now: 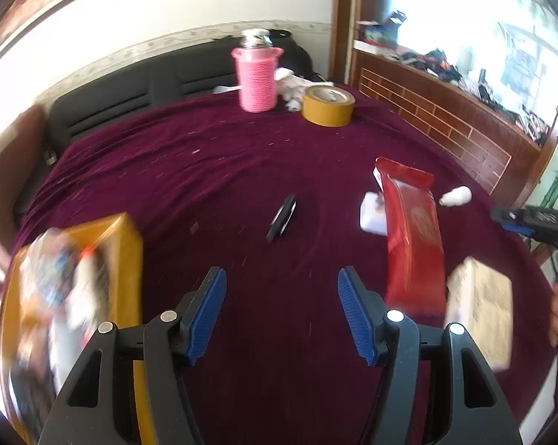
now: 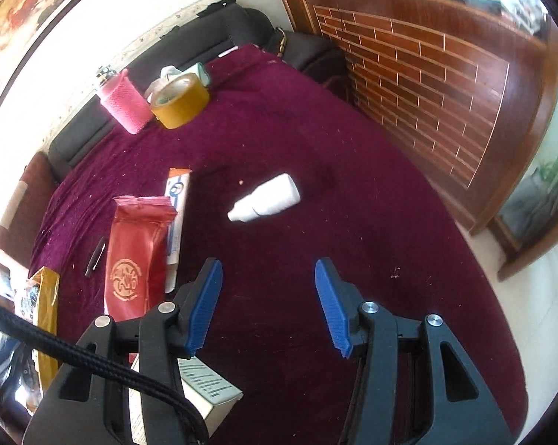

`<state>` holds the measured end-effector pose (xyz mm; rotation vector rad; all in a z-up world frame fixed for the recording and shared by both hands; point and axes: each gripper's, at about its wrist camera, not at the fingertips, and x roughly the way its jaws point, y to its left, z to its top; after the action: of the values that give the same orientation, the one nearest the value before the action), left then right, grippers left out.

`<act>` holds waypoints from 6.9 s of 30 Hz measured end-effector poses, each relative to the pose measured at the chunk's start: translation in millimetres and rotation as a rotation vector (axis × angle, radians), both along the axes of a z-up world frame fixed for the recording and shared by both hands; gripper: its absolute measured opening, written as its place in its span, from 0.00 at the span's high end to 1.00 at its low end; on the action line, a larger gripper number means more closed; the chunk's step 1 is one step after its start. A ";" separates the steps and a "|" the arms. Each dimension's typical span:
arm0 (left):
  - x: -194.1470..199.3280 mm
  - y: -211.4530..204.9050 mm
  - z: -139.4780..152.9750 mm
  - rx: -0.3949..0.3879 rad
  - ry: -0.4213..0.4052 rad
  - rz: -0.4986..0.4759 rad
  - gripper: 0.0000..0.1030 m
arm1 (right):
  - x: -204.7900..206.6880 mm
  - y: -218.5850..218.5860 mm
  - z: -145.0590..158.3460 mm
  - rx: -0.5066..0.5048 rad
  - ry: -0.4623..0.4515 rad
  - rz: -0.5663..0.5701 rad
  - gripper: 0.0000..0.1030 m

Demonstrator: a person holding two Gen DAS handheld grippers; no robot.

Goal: Organize objects
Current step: 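Move both grippers back over the pile, then grasp the small black item with the left gripper while the right grasps the white dropper bottle, then carry the black item and white bottle into the tray and open both grippers, then move both grippers back toward the red packet and toothpaste box, then grasp the toothpaste box with the right gripper while the left grasps the red packet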

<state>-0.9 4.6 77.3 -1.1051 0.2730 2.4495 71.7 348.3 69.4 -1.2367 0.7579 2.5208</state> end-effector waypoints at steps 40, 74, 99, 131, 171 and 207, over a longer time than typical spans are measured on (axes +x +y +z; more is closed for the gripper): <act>-41.1 17.7 -20.4 0.110 -0.178 -0.078 0.89 | -99.3 13.9 -27.6 0.005 -0.126 -0.034 0.63; 103.5 -266.4 -10.3 0.296 -0.096 0.424 0.89 | -17.4 -262.5 53.0 -0.158 0.058 0.666 0.77; 108.0 -289.9 -44.4 0.247 -0.059 0.537 0.88 | -28.4 -454.4 -22.5 -0.120 -0.149 0.936 0.77; 155.5 -280.0 32.0 0.292 0.125 0.528 0.48 | -13.2 -378.7 25.6 -0.072 0.016 0.885 0.57; 122.7 -169.3 14.0 0.310 -0.009 0.271 0.47 | -116.0 -95.5 -31.1 -0.290 -0.151 0.390 0.40; 29.5 -13.6 -1.8 0.002 -0.048 -0.077 0.47 | -154.4 -87.1 -41.9 0.221 -0.302 0.336 0.80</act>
<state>28.6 -9.0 75.5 -1.1295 0.2934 2.3522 -82.7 261.3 27.5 -1.7249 0.2102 2.4856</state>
